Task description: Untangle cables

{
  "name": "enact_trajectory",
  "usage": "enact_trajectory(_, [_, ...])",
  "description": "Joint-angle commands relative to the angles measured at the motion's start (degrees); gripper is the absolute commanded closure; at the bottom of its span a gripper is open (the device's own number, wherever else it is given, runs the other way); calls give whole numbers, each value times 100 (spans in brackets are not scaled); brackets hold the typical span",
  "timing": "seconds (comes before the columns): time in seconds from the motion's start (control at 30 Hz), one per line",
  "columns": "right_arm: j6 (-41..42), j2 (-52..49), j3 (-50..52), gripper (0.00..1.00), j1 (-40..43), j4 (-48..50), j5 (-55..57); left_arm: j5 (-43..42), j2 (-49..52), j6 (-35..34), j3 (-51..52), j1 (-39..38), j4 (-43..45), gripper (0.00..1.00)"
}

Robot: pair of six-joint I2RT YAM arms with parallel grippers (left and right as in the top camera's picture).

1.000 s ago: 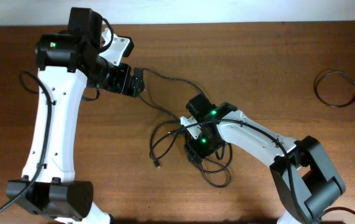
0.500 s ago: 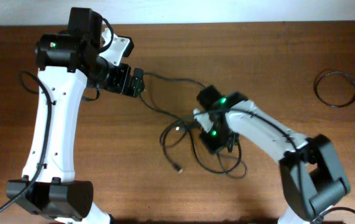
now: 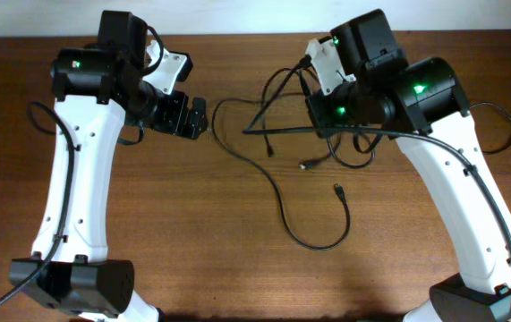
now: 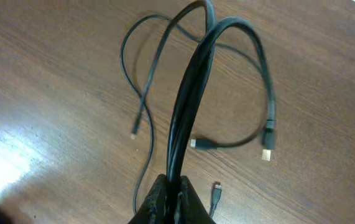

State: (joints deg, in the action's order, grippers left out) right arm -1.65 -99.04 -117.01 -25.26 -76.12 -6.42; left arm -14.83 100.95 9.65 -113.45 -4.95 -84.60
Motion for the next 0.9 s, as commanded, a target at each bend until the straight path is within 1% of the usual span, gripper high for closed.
enact_trajectory(0.0, [66,109,-192,96,81,216,177,-83,26,50,7,13,7,1])
enact_trajectory(0.03, [66,109,-219,96,181,302,264,-83,26,50,7,13,7,1])
enact_trajectory(0.1, [70,109,-221,96,686,566,476,-83,26,50,7,13,7,1])
enact_trajectory(0.17, [219,109,-221,96,1285,651,474,-83,26,50,7,13,7,1])
enact_trajectory(0.2, [219,109,-221,96,1816,647,474,-83,26,50,7,13,7,1])
enact_trajectory(0.27, [221,109,-219,96,2457,522,474,-83,26,50,7,13,7,1])
enact_trajectory(0.3, [400,109,-219,96,2745,396,479,-83,26,50,7,13,7,1])
enact_trajectory(0.33, [804,109,-219,96,3049,216,476,-83,26,50,7,13,7,1])
enact_trajectory(0.37, [1392,109,-219,96,3467,-92,568,-83,26,50,7,13,7,1])
enact_trajectory(0.4, [1974,109,-219,96,3770,-315,938,-83,26,50,7,13,7,1])
enact_trajectory(0.43, [2282,109,-219,96,3978,-452,1233,-83,26,50,7,13,7,1])
enact_trajectory(0.47, [2378,109,-219,96,4181,-542,1377,-83,26,50,7,13,7,1])
enact_trajectory(0.53, [2358,109,-219,96,4476,-599,1377,-83,26,50,7,13,7,1])
enact_trajectory(0.67, [2468,107,-219,96,4522,-560,1438,-83,26,50,7,13,7,1])
enact_trajectory(0.7, [2990,107,-219,96,4527,-621,1687,-83,26,50,7,13,7,1])
enact_trajectory(0.73, [4175,109,-219,96,4527,-813,2500,-83,26,50,7,13,7,1])
enact_trajectory(0.77, [4809,107,-216,96,4527,-951,3163,-83,26,50,7,13,7,1])
enact_trajectory(0.8, [5086,107,-216,96,4527,-1036,3840,-83,26,50,7,13,7,1])
enact_trajectory(0.83, [5090,107,-214,96,4527,-1036,4175,-83,26,50,7,13,7,1])
enact_trajectory(0.87, [5554,107,-214,96,4529,-1097,4629,-83,26,50,7,13,7,1])
